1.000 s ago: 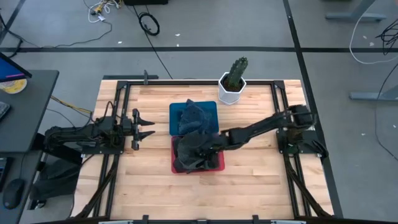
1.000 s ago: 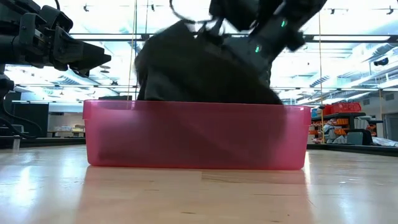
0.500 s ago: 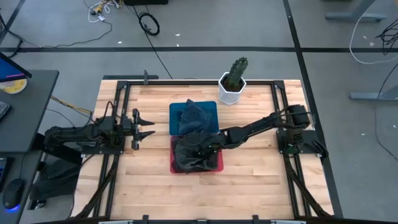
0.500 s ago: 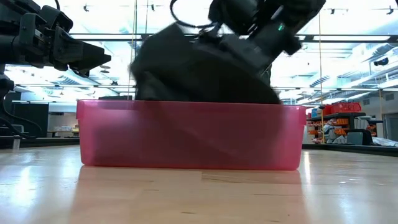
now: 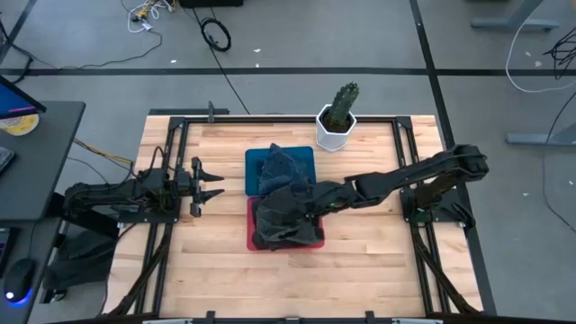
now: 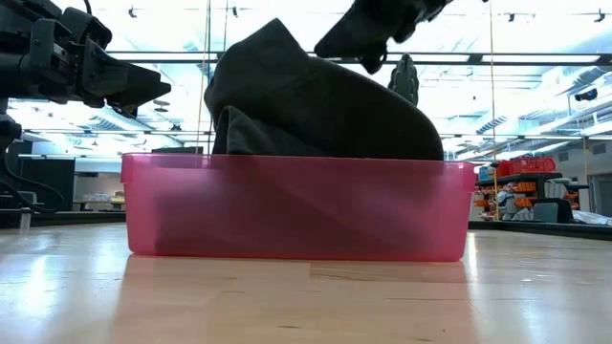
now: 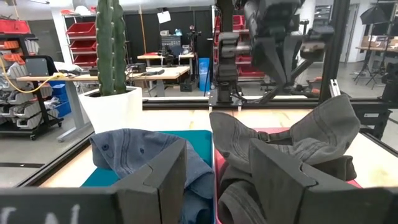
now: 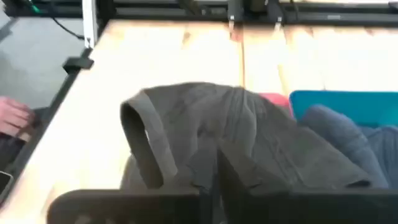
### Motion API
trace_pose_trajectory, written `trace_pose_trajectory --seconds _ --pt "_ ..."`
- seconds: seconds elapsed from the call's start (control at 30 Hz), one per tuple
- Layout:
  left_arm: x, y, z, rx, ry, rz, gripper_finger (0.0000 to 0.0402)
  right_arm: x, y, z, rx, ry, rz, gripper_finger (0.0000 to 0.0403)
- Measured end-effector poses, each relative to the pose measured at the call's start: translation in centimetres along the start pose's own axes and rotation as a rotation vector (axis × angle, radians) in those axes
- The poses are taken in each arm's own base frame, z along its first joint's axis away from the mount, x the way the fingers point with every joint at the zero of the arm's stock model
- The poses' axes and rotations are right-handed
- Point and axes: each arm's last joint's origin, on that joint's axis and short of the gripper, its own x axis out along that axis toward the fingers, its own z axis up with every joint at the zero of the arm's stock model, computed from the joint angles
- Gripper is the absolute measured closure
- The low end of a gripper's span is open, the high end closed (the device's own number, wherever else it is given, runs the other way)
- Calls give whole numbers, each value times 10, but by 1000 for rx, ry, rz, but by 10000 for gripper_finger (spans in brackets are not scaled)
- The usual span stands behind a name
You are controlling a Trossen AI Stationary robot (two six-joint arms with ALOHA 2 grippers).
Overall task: Pick & Place hat
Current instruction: Return to Home Position
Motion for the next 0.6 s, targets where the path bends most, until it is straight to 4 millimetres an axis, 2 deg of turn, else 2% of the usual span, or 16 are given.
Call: trace_pose_trajectory --seconds 0.23,0.6 --pt "0 0 0 0 0 0 223 -16 0 15 31 -120 14 366" --pt "0 0 0 0 0 0 223 -26 -3 -5 75 43 -6 364"
